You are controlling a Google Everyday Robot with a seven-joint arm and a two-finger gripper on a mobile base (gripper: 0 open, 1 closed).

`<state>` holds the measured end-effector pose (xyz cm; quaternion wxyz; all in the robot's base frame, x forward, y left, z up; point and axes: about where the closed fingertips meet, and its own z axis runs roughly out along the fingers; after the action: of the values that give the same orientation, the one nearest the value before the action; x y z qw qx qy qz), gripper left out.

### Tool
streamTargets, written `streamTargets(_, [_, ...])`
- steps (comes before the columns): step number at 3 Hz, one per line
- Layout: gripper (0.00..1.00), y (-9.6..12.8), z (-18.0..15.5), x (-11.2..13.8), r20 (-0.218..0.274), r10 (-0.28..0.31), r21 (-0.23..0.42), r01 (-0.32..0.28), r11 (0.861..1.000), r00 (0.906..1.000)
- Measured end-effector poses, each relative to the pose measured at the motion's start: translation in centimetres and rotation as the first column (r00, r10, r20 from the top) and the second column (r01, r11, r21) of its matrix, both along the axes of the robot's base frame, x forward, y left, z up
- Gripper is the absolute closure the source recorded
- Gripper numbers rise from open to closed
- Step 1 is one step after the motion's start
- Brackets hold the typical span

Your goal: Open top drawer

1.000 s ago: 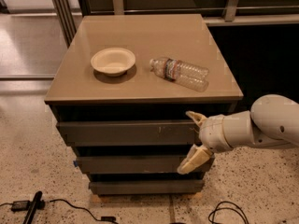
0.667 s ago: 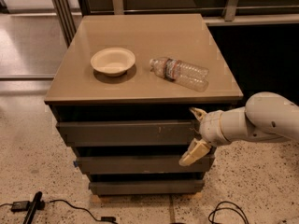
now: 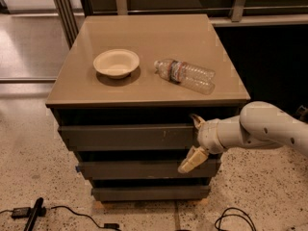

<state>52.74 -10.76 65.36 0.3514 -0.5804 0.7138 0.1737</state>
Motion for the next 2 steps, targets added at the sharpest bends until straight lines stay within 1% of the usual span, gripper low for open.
streamTargets(1, [0.01,0.05,-0.12,-0.02,-0.002,0.001,0.001,-0.001,1.000,1.0000])
streamTargets(2, [0.23,0.05,-0.12,-0.02,-0.002,0.001,0.001,-0.001,1.000,1.0000])
